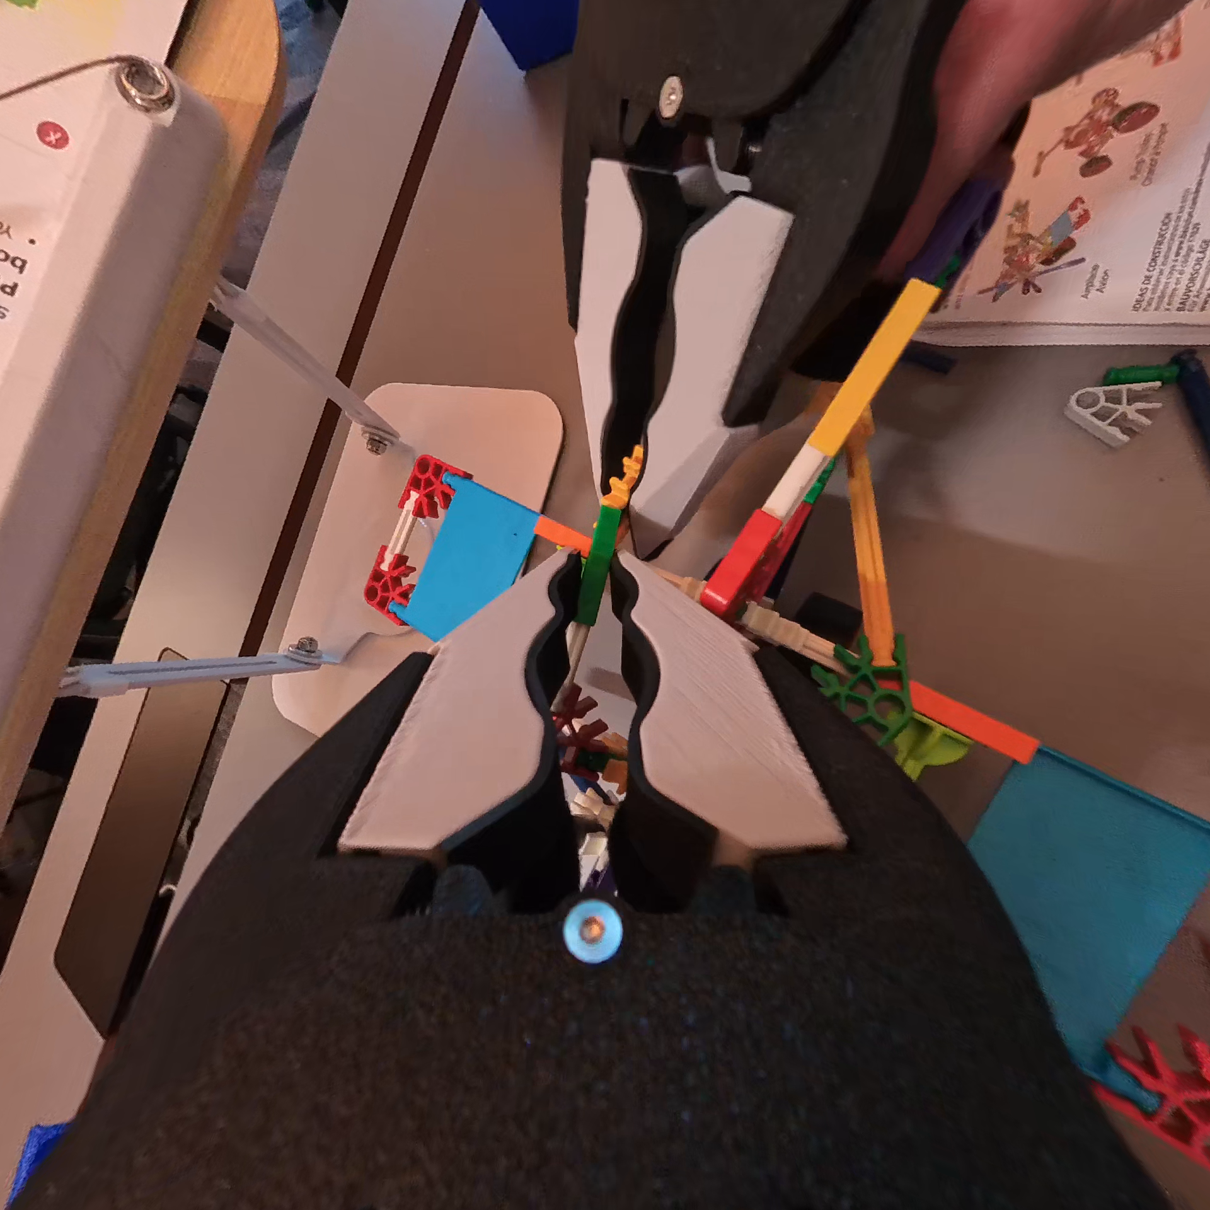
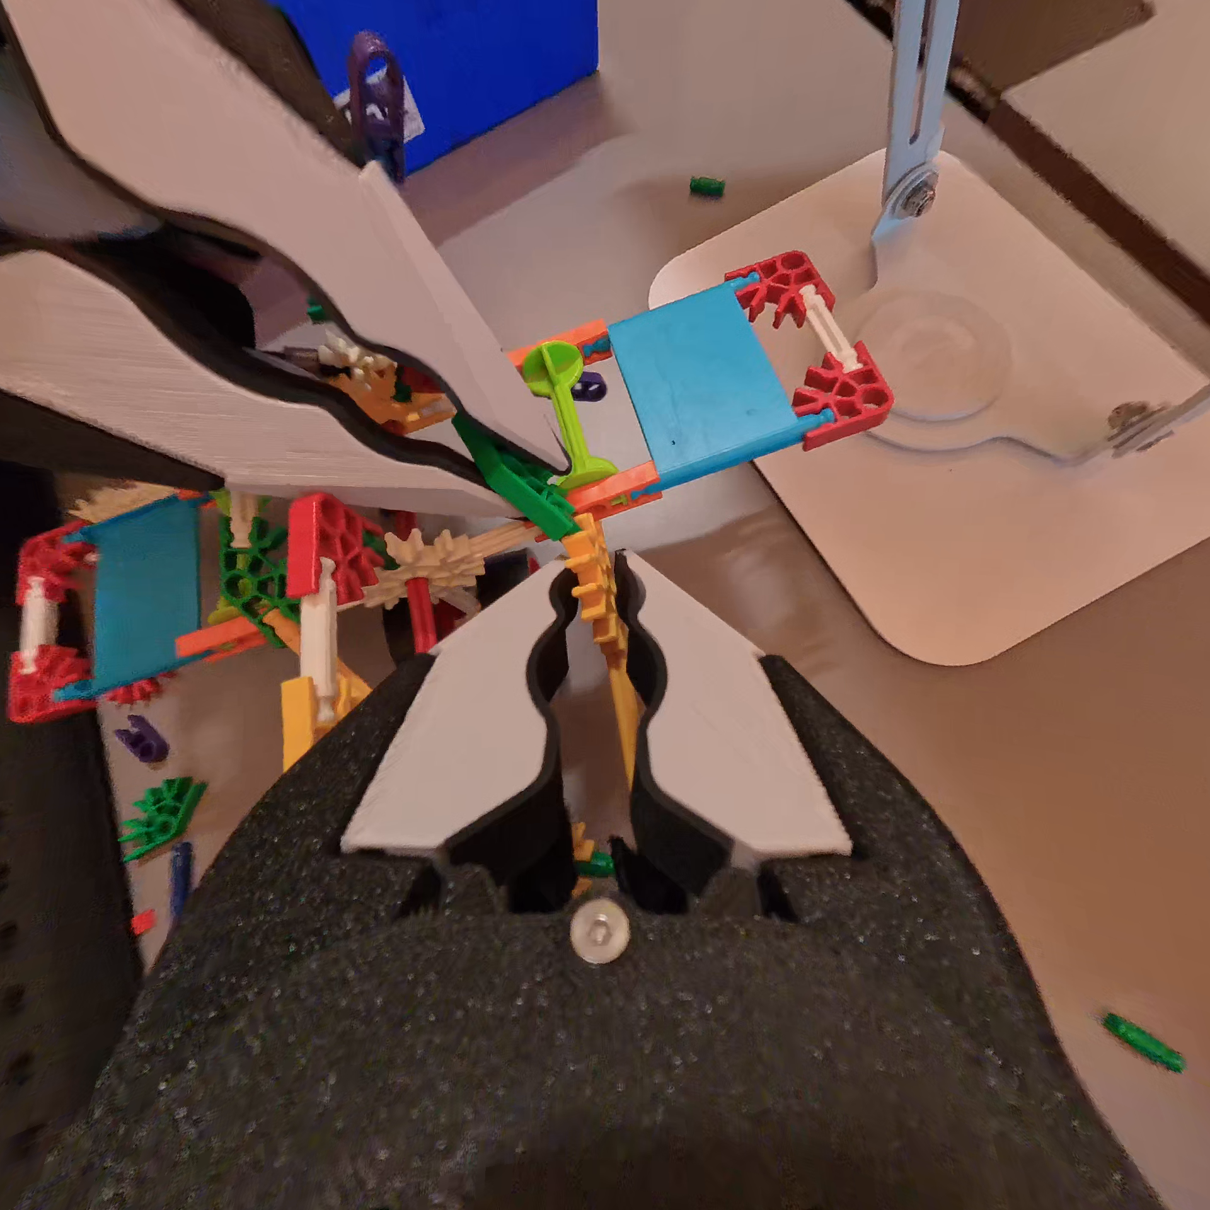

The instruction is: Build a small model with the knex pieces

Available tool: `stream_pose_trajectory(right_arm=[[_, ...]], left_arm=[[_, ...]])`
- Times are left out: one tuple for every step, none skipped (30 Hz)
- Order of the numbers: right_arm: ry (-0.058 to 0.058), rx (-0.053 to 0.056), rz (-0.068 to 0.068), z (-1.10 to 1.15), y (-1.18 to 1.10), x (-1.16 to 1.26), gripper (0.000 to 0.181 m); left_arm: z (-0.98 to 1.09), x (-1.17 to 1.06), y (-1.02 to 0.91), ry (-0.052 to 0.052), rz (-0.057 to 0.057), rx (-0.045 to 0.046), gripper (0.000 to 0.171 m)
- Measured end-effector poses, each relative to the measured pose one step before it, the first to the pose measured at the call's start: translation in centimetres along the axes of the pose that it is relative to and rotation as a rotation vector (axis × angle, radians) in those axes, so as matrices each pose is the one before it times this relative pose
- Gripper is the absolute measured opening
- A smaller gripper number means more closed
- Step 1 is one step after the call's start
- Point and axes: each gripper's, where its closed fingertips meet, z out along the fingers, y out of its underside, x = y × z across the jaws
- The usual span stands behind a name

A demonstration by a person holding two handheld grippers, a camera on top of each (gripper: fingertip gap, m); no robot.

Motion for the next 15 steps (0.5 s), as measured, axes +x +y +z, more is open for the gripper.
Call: stream_pose_trajectory(right_arm=[[-0.0362,0.0040,0.0385,0.052,-0.068,-0.089,0.008],[-0.0442,0.0114,0.0532,0.047,-0.106,-0.101,0.008],[-0.0493,0.0134,0.0606,-0.006,-0.107,-0.094,0.008],[-0.0449,0.0169,0.0541,-0.019,-0.114,-0.040,0.007],[-0.0324,0.0170,0.0417,0.003,-0.066,-0.026,0.005],[-0.0123,0.0125,0.0244,0.006,-0.057,-0.014,0.005],[-0.0005,0.0092,0.0105,0.018,-0.056,-0.032,0.004],[-0.0079,0.0081,0.0107,0.016,-0.013,-0.104,0.004],[-0.0168,0.0124,0.0214,-0.031,-0.080,-0.077,0.003],[-0.0130,0.0168,0.0316,-0.042,-0.117,0.070,0.003],[-0.0079,0.0135,0.0293,-0.071,-0.067,0.188,0.003],[0.0001,-0.0045,0.0035,-0.131,0.105,0.257,0.003],[0.0218,-0.0203,-0.0280,-0.256,0.239,0.476,0.003],[0.0152,-0.0388,-0.0449,-0.210,0.531,0.215,0.004],[0.0030,-0.0251,-0.0377,-0.228,0.380,-0.172,0.004]], left_arm=[[-0.019,-0.108,-0.010,-0.0074,0.0114,0.00155,0.007],[-0.015,-0.105,-0.037,-0.0122,0.0051,0.00209,0.006],[0.011,-0.080,-0.035,-0.0171,0.0076,0.00237,0.006],[0.047,-0.040,-0.028,-0.0189,0.0154,-0.00398,0.006],[0.034,-0.022,-0.028,-0.0174,0.0128,-0.00847,0.006],[0.028,-0.063,-0.023,-0.0169,0.0091,-0.00825,0.006],[-0.012,-0.041,-0.003,-0.0138,0.0142,-0.00784,0.006],[-0.067,-0.015,-0.021,-0.0075,0.0066,0.00077,0.006],[0.018,-0.053,-0.024,-0.0077,-0.0046,0.00806,0.006],[0.033,-0.107,0.038,-0.0090,-0.0032,-0.00007,0.006],[-0.032,-0.040,0.137,-0.0006,0.0055,-0.01140,0.007],[-0.138,0.213,-0.223,0.0156,-0.0040,0.01556,0.006],[-0.024,0.099,-0.095,0.0104,-0.0088,0.00669,0.007],[0.044,-0.118,0.163,0.0011,0.0040,-0.01276,0.007],[0.015,-0.104,0.167,0.0132,-0.0020,-0.01089,0.007]])
